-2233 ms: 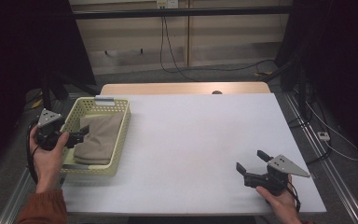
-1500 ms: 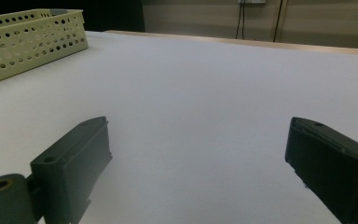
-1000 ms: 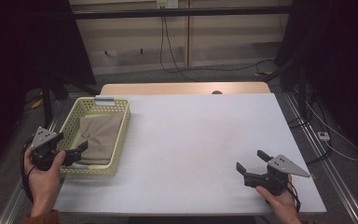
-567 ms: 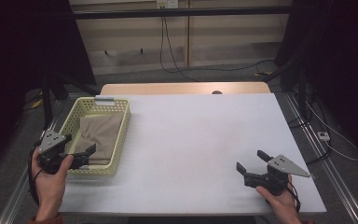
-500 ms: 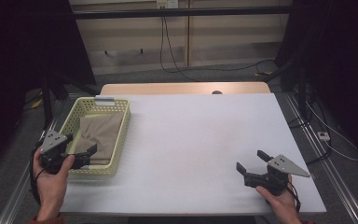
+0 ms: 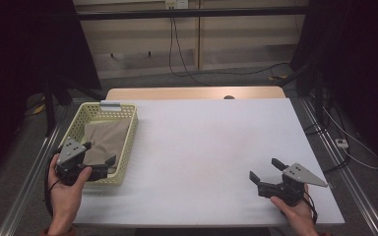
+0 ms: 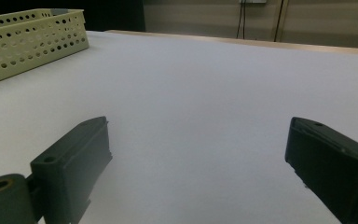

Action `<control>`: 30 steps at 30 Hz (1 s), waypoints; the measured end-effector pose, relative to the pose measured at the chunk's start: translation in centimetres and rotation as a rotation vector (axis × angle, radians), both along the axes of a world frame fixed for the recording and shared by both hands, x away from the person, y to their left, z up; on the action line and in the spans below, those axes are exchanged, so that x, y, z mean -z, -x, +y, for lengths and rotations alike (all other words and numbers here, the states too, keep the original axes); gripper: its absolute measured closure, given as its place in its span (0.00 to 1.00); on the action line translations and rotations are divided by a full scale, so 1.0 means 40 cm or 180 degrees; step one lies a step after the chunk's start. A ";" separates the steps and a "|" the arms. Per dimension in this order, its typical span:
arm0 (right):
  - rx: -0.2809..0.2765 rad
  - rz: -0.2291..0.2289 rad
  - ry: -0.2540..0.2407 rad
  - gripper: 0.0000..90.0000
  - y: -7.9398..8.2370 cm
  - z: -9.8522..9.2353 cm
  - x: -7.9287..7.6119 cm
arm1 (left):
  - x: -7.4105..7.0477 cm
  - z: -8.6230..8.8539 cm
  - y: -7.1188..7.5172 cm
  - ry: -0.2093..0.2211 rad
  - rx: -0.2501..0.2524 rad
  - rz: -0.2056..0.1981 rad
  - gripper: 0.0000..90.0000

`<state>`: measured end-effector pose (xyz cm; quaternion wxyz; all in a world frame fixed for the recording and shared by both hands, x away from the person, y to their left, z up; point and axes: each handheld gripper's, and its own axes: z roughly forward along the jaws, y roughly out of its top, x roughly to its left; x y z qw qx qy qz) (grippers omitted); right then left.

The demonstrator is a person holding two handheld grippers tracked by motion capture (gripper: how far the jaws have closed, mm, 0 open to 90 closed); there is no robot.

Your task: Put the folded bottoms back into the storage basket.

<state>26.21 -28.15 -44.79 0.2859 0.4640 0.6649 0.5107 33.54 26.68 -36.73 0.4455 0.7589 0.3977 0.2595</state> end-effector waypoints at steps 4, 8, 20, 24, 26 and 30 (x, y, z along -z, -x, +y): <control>-0.0004 -0.0002 0.0000 0.07 0.000 0.000 0.000 | -0.008 -0.021 -0.002 -0.0026 0.0070 -0.0038 0.06; -0.0006 0.0000 0.0003 0.07 -0.001 0.000 0.000 | -0.011 -0.049 -0.005 -0.0048 0.0128 -0.0042 0.06; -0.0011 -0.0003 -0.0005 0.07 0.000 0.000 0.000 | 0.001 -0.126 -0.021 -0.0093 0.0331 0.0007 0.06; -0.0023 -0.0004 0.0003 0.07 0.001 0.001 -0.001 | 0.003 -0.158 -0.021 -0.0089 0.0385 -0.0004 0.06; -0.0035 -0.0013 0.0008 0.07 0.001 0.002 -0.001 | 0.008 -0.174 -0.019 -0.0109 0.0407 -0.0002 0.06; -0.0055 -0.0006 0.0022 0.07 0.003 0.002 -0.001 | 0.018 -0.201 -0.020 -0.0107 0.0376 0.0002 0.06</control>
